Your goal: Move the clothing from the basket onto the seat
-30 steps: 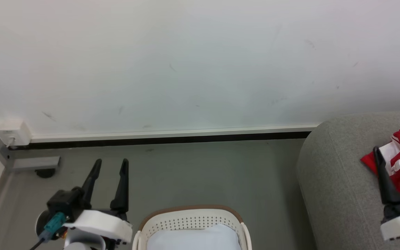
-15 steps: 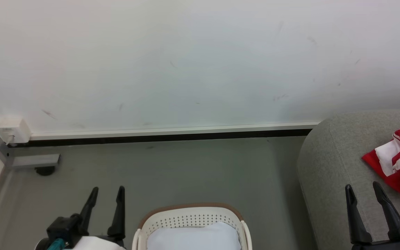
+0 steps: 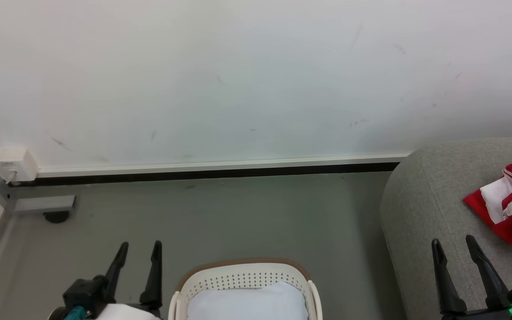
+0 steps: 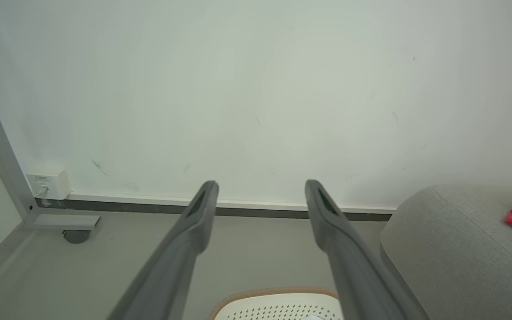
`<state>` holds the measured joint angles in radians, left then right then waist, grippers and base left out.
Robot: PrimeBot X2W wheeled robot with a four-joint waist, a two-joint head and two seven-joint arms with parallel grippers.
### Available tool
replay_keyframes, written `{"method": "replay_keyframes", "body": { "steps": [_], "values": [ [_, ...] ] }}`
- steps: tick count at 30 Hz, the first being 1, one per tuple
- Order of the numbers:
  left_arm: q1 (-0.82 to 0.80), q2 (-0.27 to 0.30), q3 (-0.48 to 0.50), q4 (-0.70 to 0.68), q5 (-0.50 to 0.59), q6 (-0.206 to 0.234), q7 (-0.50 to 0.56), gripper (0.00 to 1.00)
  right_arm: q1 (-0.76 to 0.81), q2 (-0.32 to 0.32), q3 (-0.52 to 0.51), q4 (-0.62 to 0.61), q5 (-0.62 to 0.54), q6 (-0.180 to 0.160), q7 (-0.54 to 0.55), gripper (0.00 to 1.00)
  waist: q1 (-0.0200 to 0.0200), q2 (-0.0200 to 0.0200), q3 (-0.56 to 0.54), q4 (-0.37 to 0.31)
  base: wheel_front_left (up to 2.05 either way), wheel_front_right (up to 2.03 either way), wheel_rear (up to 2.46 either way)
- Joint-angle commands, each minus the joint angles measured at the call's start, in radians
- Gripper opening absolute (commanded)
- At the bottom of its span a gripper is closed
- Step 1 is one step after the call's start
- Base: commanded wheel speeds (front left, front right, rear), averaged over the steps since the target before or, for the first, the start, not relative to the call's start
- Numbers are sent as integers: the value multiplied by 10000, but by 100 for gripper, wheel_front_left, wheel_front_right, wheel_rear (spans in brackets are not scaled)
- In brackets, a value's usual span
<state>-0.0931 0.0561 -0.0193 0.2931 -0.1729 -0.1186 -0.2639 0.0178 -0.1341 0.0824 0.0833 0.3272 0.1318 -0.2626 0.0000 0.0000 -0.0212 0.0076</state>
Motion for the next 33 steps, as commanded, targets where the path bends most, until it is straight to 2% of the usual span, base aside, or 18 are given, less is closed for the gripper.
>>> {"method": "replay_keyframes", "body": {
  "steps": [1, 16, 17, 21, 33],
  "values": [
    [-29, 5, 29, 43, 175, -37, -7, 100, -123, -14, -14, 6, 88, -23, -29, 100, 0, 0, 1, -7, 0, 0, 0],
    [-61, -30, 30, 224, 164, -105, -7, 100, -150, -51, 109, 67, 163, -23, -30, 100, 0, 0, -45, -51, 0, 0, 0],
    [-12, -61, 21, 245, 59, -86, 0, 0, -71, 6, 107, 73, 117, 2, 2, 0, 0, 0, -45, -52, 0, 0, 0],
    [166, -116, 36, 549, -64, -87, 69, 0, 118, 109, 136, 335, 240, 2, 46, 0, 0, 0, -43, -54, 0, 0, 0],
    [90, -104, 267, 384, -2390, -92, 691, 0, -120, 145, -107, 530, 2384, 0, 567, 0, 0, 0, -15, -56, 0, 0, 0]
  ]
}}
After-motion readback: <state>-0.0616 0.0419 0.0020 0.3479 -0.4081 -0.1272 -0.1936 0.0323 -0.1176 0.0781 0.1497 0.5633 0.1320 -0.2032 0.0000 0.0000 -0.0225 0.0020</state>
